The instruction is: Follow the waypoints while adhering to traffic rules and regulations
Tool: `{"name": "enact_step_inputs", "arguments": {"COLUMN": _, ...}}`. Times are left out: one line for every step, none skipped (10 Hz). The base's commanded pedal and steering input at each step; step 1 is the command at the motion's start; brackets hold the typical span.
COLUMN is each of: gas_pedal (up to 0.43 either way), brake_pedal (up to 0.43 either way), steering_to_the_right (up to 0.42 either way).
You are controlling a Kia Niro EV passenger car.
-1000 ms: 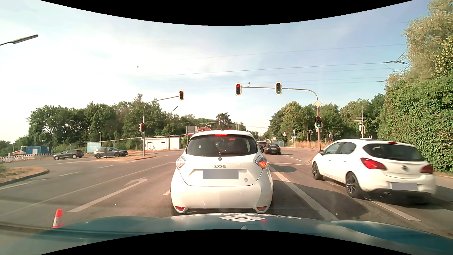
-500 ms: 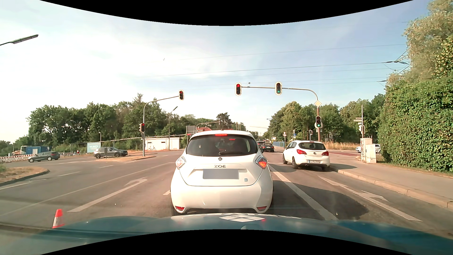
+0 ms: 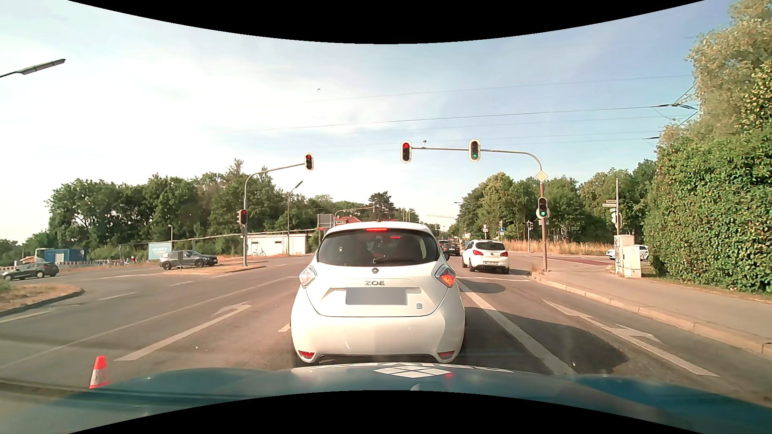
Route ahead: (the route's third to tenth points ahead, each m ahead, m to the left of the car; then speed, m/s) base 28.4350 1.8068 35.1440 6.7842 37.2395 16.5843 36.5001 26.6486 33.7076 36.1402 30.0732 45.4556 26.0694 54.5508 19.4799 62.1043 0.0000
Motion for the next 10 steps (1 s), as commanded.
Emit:
{"name": "enact_step_inputs", "arguments": {"gas_pedal": 0.000, "brake_pedal": 0.244, "steering_to_the_right": 0.005}}
{"name": "enact_step_inputs", "arguments": {"gas_pedal": 0.000, "brake_pedal": 0.244, "steering_to_the_right": 0.005}}
{"name": "enact_step_inputs", "arguments": {"gas_pedal": 0.000, "brake_pedal": 0.238, "steering_to_the_right": 0.005}}
{"name": "enact_step_inputs", "arguments": {"gas_pedal": 0.000, "brake_pedal": 0.238, "steering_to_the_right": 0.006}}
{"name": "enact_step_inputs", "arguments": {"gas_pedal": 0.000, "brake_pedal": 0.238, "steering_to_the_right": 0.005}}
{"name": "enact_step_inputs", "arguments": {"gas_pedal": 0.000, "brake_pedal": 0.238, "steering_to_the_right": 0.006}}
{"name": "enact_step_inputs", "arguments": {"gas_pedal": 0.000, "brake_pedal": 0.238, "steering_to_the_right": 0.005}}
{"name": "enact_step_inputs", "arguments": {"gas_pedal": 0.000, "brake_pedal": 0.238, "steering_to_the_right": 0.005}}
{"name": "enact_step_inputs", "arguments": {"gas_pedal": 0.000, "brake_pedal": 0.238, "steering_to_the_right": 0.005}}
{"name": "enact_step_inputs", "arguments": {"gas_pedal": 0.000, "brake_pedal": 0.238, "steering_to_the_right": 0.005}}
